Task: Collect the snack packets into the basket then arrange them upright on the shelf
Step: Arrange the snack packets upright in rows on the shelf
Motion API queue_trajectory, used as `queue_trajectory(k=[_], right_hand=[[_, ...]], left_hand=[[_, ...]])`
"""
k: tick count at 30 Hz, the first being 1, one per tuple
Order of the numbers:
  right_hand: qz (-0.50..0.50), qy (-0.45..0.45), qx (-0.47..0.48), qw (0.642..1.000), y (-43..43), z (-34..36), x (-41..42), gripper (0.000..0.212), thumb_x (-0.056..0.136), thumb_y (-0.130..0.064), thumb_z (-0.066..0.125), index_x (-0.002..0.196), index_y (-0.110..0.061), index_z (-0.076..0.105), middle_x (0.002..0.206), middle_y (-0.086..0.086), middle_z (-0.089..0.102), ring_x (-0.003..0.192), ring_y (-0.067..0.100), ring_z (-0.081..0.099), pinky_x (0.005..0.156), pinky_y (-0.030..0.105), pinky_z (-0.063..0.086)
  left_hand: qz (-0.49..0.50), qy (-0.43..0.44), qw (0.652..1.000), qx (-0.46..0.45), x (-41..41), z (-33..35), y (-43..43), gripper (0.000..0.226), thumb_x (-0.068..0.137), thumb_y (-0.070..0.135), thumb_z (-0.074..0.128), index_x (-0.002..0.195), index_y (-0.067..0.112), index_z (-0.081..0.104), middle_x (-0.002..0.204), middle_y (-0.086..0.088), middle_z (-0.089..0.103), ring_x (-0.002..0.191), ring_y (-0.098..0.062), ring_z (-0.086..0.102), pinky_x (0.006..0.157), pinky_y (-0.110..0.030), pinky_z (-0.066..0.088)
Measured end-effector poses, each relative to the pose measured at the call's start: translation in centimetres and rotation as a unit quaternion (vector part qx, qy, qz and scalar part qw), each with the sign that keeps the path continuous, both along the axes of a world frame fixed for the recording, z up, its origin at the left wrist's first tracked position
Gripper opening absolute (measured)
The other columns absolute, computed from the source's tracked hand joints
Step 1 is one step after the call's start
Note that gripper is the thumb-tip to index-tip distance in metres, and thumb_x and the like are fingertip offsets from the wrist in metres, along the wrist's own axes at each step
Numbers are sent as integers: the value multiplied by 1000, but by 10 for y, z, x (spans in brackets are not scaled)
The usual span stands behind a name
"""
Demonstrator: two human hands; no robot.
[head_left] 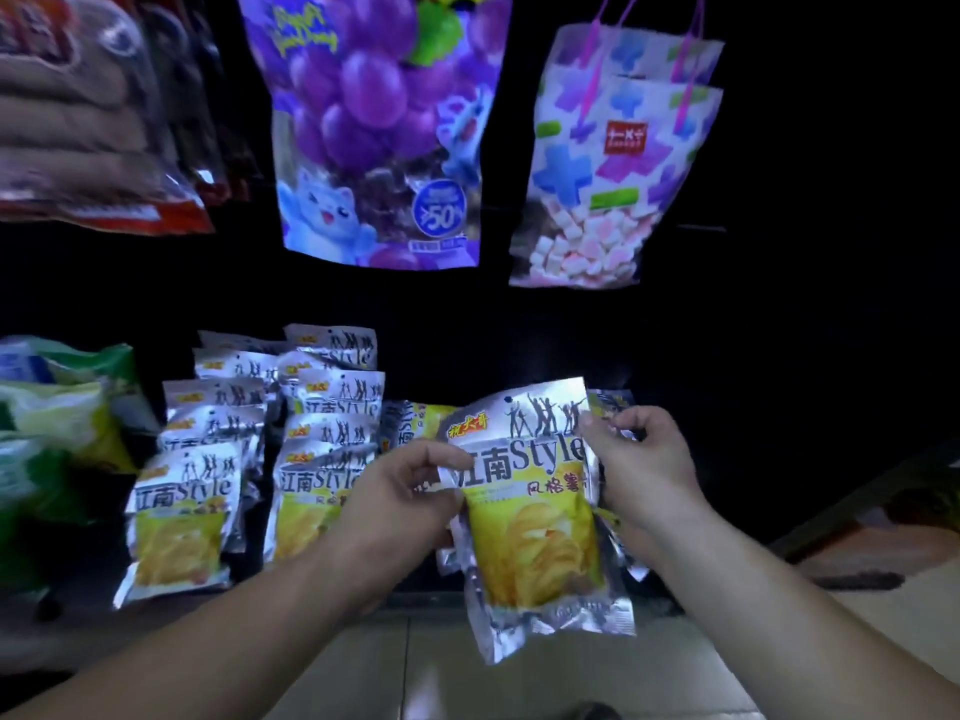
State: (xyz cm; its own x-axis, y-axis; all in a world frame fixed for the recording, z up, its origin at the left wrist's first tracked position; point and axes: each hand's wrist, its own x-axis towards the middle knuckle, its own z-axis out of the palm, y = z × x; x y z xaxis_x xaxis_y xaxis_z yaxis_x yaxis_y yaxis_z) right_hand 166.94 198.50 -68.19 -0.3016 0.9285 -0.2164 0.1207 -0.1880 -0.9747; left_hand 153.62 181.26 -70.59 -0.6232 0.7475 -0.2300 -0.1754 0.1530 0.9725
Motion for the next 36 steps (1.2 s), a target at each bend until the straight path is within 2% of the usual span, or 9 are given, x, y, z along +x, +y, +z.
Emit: queue_trajectory(k=[4, 10, 14, 17, 19, 21, 24, 28, 36], right_hand=[[118, 16, -63, 991, -18, -5, -21, 7, 91, -20, 74, 91, -22, 67, 100, 9, 75, 89, 29, 69, 78, 48, 53], [290, 20, -57, 955, -9, -13, -30, 43, 102, 3, 50, 128, -30, 62, 123, -11, 72, 105, 22, 72, 75, 46, 52], [280, -38, -34, 959, -3, -35, -42, 46, 99, 0, 58, 118, -40, 70, 129, -8, 69, 114, 24, 68, 85, 55, 54], [238, -17, -61, 969, 8, -41, -45, 38, 96, 0, 63, 114, -31, 74, 123, 1, 72, 121, 22, 64, 101, 43, 51], [216, -17, -65, 974, 17, -43, -44, 35, 94, 1, 64, 111, -28, 76, 117, 6, 74, 119, 24, 66, 106, 42, 49], [208, -24, -59, 976, 22, -44, -44, 38, 94, 5, 63, 107, -27, 77, 112, 7, 76, 115, 26, 68, 100, 42, 53], [202, -44, -34, 978, 23, -45, -42, 43, 95, 6, 59, 100, -33, 78, 105, 3, 77, 107, 27, 70, 81, 38, 57], [218, -46, -12, 975, 22, -39, -39, 35, 96, 1, 61, 107, -29, 75, 98, 3, 77, 95, 30, 72, 80, 49, 59], [213, -43, 12, 976, 23, -37, -34, 45, 93, 4, 65, 96, -39, 77, 91, 8, 73, 68, 2, 62, 65, 25, 45]], left_hand=[[95, 16, 995, -20, -18, 0, -15, 32, 90, -10, 63, 95, 19, 74, 69, 0, 68, 60, -23, 65, 49, -42, 58], [133, -3, 991, -1, -40, 3, -17, 36, 92, -8, 62, 99, 25, 76, 93, -10, 68, 59, -18, 62, 51, -24, 52], [130, 20, 991, -16, -50, -3, -16, 47, 87, -10, 62, 108, 31, 73, 87, -5, 72, 55, -18, 50, 52, -28, 42], [56, 50, 997, -25, -52, -6, -14, 62, 89, -9, 61, 125, 41, 63, 65, -4, 65, 52, -16, 50, 48, -26, 39], [22, 90, 995, -44, -49, -12, -11, 68, 89, -6, 62, 132, 46, 57, 80, -1, 68, 62, -26, 61, 54, -31, 50], [22, 106, 992, -57, -46, -21, -9, 62, 90, -4, 64, 128, 45, 59, 86, 6, 66, 76, -34, 68, 73, -46, 63], [28, 121, 991, -58, -44, -30, -5, 52, 92, 0, 65, 118, 45, 64, 86, 1, 60, 79, -40, 66, 73, -63, 57], [32, 138, 989, -52, -46, -35, -2, 54, 93, -4, 56, 117, 43, 66, 93, 5, 67, 78, -39, 67, 69, -52, 61], [54, 131, 989, -39, -46, -33, 0, 61, 91, -9, 57, 107, 48, 70, 89, 5, 69, 70, -40, 58, 53, -34, 46]])
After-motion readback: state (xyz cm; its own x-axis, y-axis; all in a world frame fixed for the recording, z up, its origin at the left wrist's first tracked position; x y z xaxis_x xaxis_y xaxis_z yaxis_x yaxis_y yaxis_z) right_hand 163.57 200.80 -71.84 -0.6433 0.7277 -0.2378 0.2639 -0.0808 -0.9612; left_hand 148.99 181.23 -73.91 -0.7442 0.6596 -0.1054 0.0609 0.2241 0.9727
